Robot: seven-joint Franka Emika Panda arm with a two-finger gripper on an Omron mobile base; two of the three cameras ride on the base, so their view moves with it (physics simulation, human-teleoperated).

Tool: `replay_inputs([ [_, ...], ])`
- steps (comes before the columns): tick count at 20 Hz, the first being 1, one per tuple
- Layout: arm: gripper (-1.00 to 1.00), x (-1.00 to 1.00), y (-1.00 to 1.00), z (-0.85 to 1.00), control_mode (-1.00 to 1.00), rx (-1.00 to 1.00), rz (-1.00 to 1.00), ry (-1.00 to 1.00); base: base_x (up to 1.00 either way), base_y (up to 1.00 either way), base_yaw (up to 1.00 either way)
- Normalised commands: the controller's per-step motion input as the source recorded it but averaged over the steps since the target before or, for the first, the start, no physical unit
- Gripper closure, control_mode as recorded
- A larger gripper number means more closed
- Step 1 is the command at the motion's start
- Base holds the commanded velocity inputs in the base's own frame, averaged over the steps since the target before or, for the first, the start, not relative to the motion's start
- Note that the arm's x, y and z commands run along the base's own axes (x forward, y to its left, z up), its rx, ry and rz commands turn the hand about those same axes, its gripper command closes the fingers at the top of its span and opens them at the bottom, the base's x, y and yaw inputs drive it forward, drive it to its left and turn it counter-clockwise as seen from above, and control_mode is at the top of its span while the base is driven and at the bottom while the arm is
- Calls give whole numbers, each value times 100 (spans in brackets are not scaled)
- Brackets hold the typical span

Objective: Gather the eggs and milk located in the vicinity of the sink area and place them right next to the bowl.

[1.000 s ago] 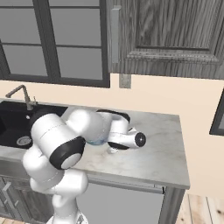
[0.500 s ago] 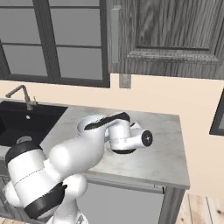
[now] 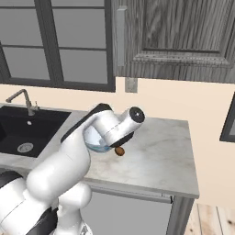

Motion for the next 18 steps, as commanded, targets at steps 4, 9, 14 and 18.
replay_inputs([
  [4,-100,-3,39,64,-100,-27,0,39,0,0,0],
  [9,-100,-25,21,46,-100,-24,0,18,0,0,0],
  [14,-100,-36,40,12,-100,-22,6,0,0,0,0],
  [18,-100,-49,51,0,-100,-28,12,0,0,0,0],
])
